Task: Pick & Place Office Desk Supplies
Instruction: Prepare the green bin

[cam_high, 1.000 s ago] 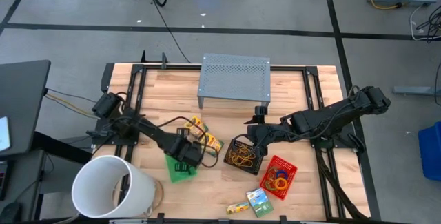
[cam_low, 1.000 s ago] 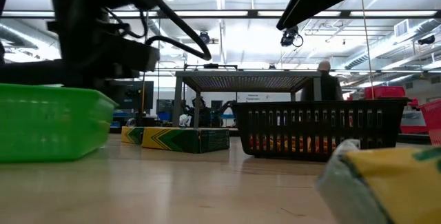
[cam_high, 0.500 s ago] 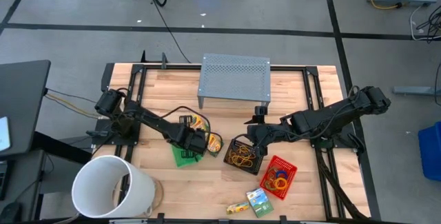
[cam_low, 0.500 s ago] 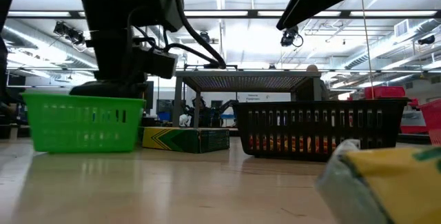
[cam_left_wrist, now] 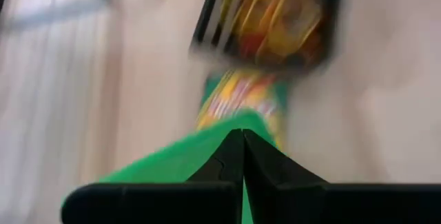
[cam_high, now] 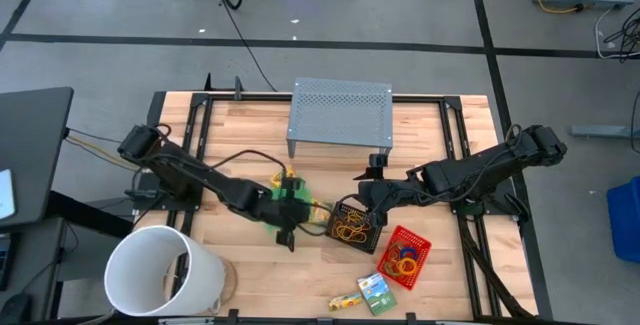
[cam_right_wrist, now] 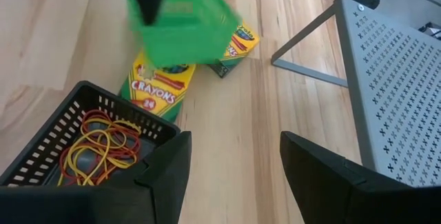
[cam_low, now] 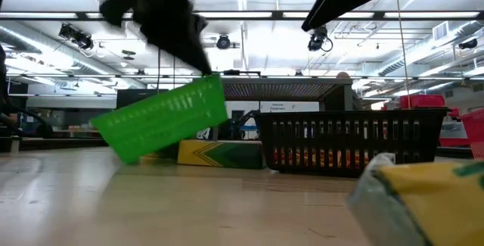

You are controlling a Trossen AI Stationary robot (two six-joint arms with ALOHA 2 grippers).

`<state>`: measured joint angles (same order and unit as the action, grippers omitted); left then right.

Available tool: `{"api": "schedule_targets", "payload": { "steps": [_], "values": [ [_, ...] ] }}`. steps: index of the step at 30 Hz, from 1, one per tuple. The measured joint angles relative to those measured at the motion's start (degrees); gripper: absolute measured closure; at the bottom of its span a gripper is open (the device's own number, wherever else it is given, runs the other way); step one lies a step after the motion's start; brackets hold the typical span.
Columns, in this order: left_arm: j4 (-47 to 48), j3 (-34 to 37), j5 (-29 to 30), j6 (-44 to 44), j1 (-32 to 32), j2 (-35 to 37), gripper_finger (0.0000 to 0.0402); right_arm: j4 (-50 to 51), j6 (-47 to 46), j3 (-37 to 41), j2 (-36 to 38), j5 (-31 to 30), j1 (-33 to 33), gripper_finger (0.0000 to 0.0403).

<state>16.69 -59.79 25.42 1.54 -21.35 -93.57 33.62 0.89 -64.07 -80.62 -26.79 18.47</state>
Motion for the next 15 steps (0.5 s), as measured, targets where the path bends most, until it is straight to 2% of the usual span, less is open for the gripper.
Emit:
{"api": "schedule_targets", "payload": {
  "steps": [3, 6, 10, 15],
  "values": [
    [-3.26, -0.05, -4.96, -1.99, 0.98, 1.74, 0.0398, 0.03, 0.0, 0.0, 0.0, 0.0, 0.0, 0.0172],
    [-2.39, -0.05, -9.6, -2.42, 2.45, 2.43, 0.0398, 0.01, -0.02, 0.0, 0.0, 0.86, -0.01, 0.0172],
    [4.59, -0.05, -15.42, -0.68, 3.97, 2.61, 0.0399, 0.03, -0.07, 0.0, 0.0, 1.54, 0.01, 0.0172],
    [9.12, 0.0, -15.77, 1.42, 3.67, 2.61, 0.0399, -0.05, -0.04, 0.0, 0.0, 1.53, 0.01, 0.0172]
  ]
}}
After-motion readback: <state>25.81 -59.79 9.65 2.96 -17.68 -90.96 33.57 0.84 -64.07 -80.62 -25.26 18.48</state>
